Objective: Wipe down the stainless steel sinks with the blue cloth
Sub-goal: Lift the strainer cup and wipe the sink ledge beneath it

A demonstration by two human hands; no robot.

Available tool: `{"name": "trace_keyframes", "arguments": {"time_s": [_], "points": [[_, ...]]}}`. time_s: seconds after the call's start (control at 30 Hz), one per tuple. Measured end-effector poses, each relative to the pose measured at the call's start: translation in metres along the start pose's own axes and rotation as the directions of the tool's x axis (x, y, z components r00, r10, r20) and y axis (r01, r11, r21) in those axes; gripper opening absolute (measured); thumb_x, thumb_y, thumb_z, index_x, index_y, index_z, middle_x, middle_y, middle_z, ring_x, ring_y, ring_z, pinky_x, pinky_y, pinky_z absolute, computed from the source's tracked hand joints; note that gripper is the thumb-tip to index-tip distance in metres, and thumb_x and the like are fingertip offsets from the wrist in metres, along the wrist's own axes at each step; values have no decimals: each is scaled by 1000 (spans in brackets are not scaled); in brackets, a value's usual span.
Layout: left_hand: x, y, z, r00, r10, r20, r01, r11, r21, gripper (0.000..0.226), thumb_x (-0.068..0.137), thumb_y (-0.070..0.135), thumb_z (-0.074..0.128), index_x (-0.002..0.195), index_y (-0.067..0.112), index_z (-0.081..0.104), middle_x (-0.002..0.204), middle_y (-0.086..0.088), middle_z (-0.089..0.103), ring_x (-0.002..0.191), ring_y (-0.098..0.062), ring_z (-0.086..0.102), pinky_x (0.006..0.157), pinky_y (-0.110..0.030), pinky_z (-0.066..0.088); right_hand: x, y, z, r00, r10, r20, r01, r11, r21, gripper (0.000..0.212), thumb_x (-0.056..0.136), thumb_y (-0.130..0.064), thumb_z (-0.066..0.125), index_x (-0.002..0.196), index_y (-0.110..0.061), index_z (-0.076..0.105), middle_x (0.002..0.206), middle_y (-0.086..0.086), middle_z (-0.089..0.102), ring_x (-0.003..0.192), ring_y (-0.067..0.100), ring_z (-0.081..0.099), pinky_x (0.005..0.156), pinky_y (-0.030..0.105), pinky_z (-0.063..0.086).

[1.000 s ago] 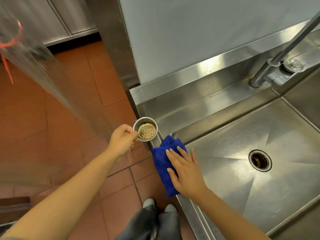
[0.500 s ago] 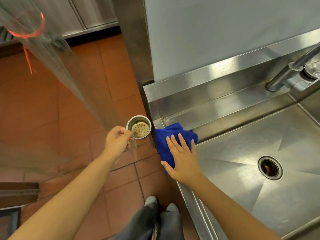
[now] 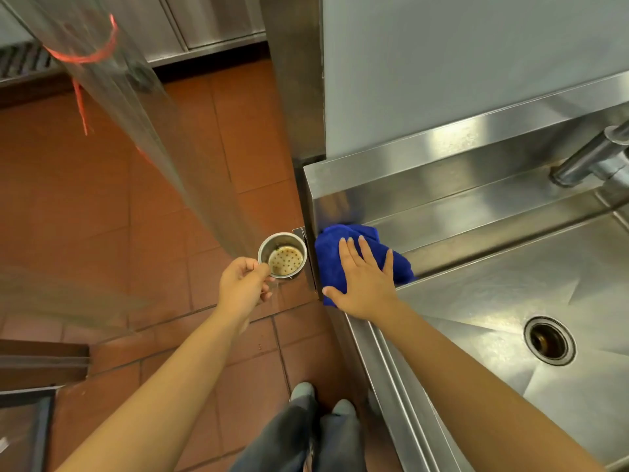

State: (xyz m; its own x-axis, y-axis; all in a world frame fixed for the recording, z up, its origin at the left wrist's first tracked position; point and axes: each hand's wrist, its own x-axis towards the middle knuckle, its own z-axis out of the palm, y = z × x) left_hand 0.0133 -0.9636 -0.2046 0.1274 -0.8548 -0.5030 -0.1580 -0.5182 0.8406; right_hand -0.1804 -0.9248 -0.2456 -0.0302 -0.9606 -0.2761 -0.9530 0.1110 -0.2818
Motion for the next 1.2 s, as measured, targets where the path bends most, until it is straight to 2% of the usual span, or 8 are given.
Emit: {"name": "trace_keyframes", "arguments": {"time_s": [0.23,0.4,0.47,0.57,0.8,0.93,1.1,1.2], "points": [[-2,3,-4,1000,10,14,-9,1000,-15,20,92,-1,53,75,9,49,58,-6,54,39,-3,50,52,-28,44,-24,8,17,998,-52,-32,53,998,20,85,90,-59,42,153,-26,-5,162,-3,-5,147,18,-16,111,59,-14],[4,3,-14,1000,-9,-12,9,1000,-20,20,91,0,55,74,10,51,63,-7,56,41,-5,48,54,-28,45,-57,17,37,985,-129,-119,134,990,39,79,82,-64,35,151,-31,14,158,0,24,147,20,7,113,66,6],[8,3,-18,1000,-8,-21,7,1000,-19,20,90,0,55,74,11,52,63,-6,56,43,-7,46,54,-28,45,-49,15,37,982,-122,-142,120,992,-28,79,81,-64,38,149,-29,21,156,3,29,146,24,14,112,66,2],[11,4,-20,999,1,-33,-2,1000,-23,20,90,0,55,74,11,52,62,-5,57,44,-7,46,55,-29,46,-18,7,22,990,-63,-126,56,997,-62,86,85,-65,42,153,-27,7,161,2,12,148,23,-3,110,61,-14],[6,6,-13,1000,21,2,-21,1000,-4,17,91,0,55,76,8,52,61,-5,57,43,-6,49,55,-28,46,-3,-4,7,998,9,-66,-8,1000,14,87,89,-58,48,154,-26,-1,162,-1,3,148,19,-9,111,59,-13],[-1,5,-9,1000,16,20,-16,1000,-9,19,90,0,55,74,9,51,61,-6,58,42,-6,48,54,-27,45,-42,11,23,987,-52,-152,55,998,18,82,82,-66,33,153,-29,17,159,-2,22,148,18,7,112,56,-16],[-4,-1,-8,1000,9,14,-9,1000,-28,19,91,0,55,75,9,53,61,-6,57,49,-11,47,54,-28,46,-61,15,27,981,-78,-177,64,995,-81,77,80,-66,38,144,-24,40,144,2,49,139,25,37,112,52,-10],[-5,0,-5,1000,11,29,-10,1000,-21,18,90,0,55,75,8,53,60,-5,57,48,-9,48,54,-27,45,-35,0,17,988,-34,-153,23,997,-73,84,84,-62,47,152,-21,18,157,6,27,147,28,14,112,58,-7]]}}
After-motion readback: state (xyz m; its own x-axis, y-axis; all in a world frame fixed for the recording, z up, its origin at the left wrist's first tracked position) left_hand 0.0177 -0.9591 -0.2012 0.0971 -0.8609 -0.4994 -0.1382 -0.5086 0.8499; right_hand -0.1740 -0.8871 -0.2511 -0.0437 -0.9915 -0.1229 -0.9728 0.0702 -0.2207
